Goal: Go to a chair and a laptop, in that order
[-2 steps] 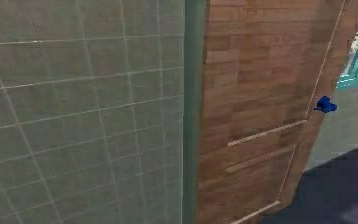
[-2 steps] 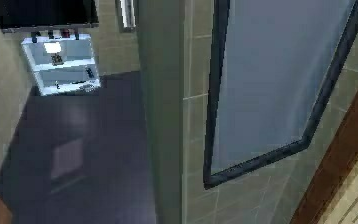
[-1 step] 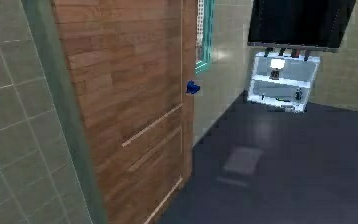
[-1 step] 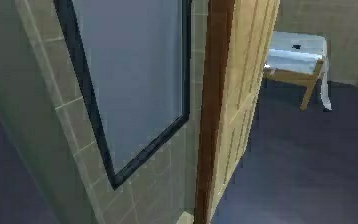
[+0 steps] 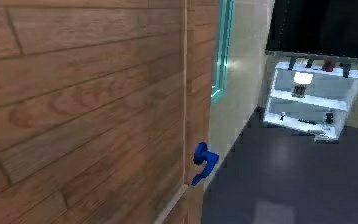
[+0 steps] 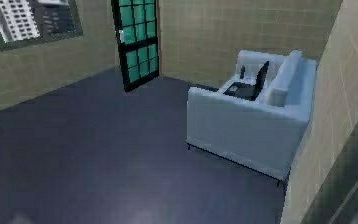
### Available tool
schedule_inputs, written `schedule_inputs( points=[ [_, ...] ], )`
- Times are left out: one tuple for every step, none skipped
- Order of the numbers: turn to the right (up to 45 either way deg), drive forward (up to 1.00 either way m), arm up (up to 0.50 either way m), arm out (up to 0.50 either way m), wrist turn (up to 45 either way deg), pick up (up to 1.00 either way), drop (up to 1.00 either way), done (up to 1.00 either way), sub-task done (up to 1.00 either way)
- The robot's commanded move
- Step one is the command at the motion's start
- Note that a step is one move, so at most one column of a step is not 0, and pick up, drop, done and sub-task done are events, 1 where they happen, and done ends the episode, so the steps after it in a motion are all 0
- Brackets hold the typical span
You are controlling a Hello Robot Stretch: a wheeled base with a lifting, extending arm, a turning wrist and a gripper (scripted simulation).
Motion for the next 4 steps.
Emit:
schedule_inputs(
  points=[
    [45.0, 0.0, 0.0, 0.0, 0.0, 0.0, 0.0, 0.0, 0.0],
    [21.0, 0.0, 0.0, 0.0, 0.0, 0.0, 0.0, 0.0, 0.0],
    [0.0, 1.0, 0.0, 0.0, 0.0, 0.0, 0.0, 0.0, 0.0],
    [3.0, 0.0, 0.0, 0.0, 0.0, 0.0, 0.0, 0.0, 0.0]
  ],
)
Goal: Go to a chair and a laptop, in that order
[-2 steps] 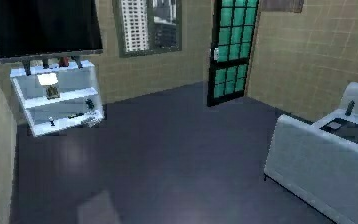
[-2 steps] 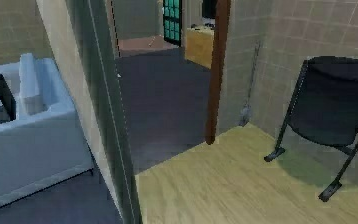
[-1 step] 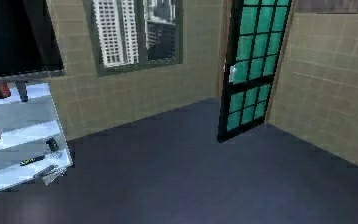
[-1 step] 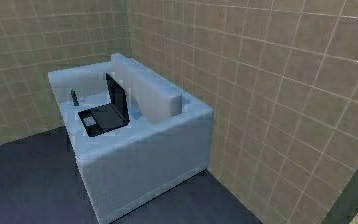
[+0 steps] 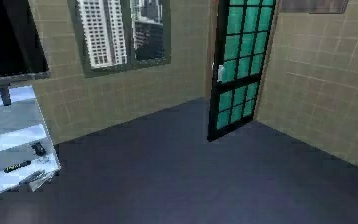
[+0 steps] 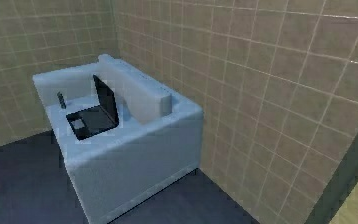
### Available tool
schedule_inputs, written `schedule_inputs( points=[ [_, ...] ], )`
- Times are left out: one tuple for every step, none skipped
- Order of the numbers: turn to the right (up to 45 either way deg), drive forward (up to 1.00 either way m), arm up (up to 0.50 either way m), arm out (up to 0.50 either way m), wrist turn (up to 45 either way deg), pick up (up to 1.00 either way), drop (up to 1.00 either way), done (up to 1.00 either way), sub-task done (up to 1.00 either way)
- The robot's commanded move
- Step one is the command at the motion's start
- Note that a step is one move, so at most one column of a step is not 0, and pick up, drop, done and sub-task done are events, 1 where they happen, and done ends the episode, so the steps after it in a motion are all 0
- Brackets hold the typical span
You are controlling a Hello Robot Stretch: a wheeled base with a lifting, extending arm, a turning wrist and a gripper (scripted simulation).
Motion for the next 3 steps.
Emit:
schedule_inputs(
  points=[
    [0.0, 1.0, 0.0, 0.0, 0.0, 0.0, 0.0, 0.0, 0.0],
    [0.0, 0.95, 0.0, 0.0, 0.0, 0.0, 0.0, 0.0, 0.0],
    [36.0, 0.0, 0.0, 0.0, 0.0, 0.0, 0.0, 0.0, 0.0]
  ],
)
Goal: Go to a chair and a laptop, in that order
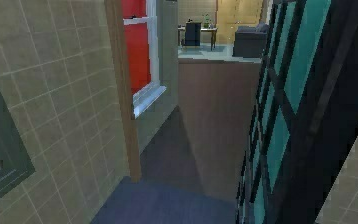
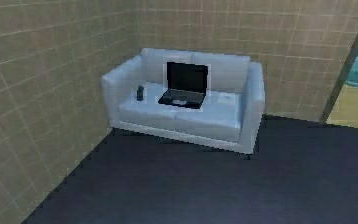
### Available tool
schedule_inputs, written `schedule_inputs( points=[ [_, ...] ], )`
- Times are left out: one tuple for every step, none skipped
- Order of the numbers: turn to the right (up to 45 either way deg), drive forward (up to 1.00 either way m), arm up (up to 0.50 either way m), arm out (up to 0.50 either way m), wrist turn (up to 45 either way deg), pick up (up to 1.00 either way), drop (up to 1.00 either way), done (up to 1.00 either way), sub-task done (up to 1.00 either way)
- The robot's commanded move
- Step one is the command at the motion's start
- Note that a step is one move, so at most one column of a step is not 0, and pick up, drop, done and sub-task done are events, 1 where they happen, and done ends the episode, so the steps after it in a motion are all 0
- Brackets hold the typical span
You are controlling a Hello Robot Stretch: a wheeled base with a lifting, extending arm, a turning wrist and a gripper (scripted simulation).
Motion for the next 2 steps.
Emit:
schedule_inputs(
  points=[
    [0.0, 0.05, 0.0, 0.0, 0.0, 0.0, 0.0, 0.0, 0.0],
    [-30.0, 0.0, 0.0, 0.0, 0.0, 0.0, 0.0, 0.0, 0.0]
  ],
)
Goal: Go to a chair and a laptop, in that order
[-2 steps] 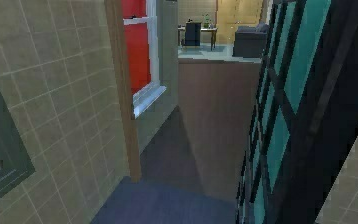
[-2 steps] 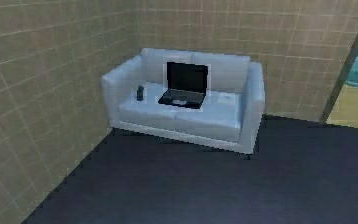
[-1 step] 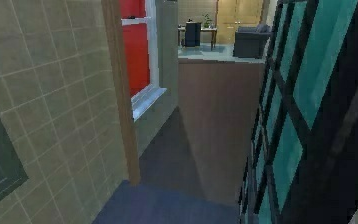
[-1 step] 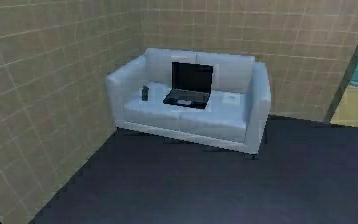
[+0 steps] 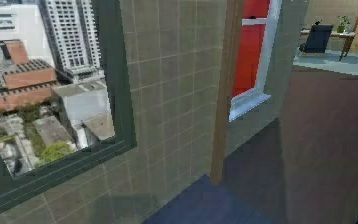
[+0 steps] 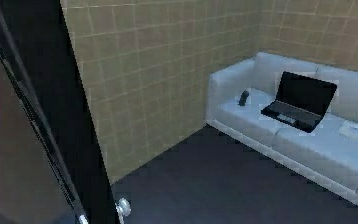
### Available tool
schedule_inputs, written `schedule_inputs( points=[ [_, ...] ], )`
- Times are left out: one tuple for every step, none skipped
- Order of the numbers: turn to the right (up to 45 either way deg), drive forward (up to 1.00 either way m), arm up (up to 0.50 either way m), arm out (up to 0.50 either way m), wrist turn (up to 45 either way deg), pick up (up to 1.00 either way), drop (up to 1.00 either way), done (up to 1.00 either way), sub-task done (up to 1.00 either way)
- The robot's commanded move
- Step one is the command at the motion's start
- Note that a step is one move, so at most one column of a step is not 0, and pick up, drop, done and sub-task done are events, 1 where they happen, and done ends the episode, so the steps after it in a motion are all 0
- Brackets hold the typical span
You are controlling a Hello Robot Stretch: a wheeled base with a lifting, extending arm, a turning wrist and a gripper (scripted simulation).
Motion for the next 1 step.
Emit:
schedule_inputs(
  points=[
    [0.0, 0.45, 0.0, 0.0, 0.0, 0.0, 0.0, 0.0, 0.0]
  ],
)
